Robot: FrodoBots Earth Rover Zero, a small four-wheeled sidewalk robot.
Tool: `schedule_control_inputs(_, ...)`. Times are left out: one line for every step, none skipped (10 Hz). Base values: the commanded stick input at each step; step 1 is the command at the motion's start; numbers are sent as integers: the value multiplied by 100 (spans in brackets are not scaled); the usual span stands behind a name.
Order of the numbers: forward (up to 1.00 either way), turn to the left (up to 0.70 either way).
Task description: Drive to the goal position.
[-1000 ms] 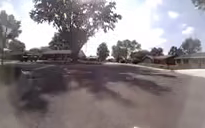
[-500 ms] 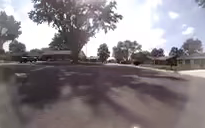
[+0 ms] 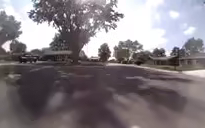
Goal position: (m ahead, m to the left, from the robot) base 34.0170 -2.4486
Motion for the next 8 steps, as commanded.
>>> schedule_control_inputs(100,2)
schedule_control_inputs(100,2)
schedule_control_inputs(100,3)
schedule_control_inputs(100,3)
schedule_control_inputs(100,3)
schedule_control_inputs(100,3)
schedule_control_inputs(100,3)
schedule_control_inputs(100,3)
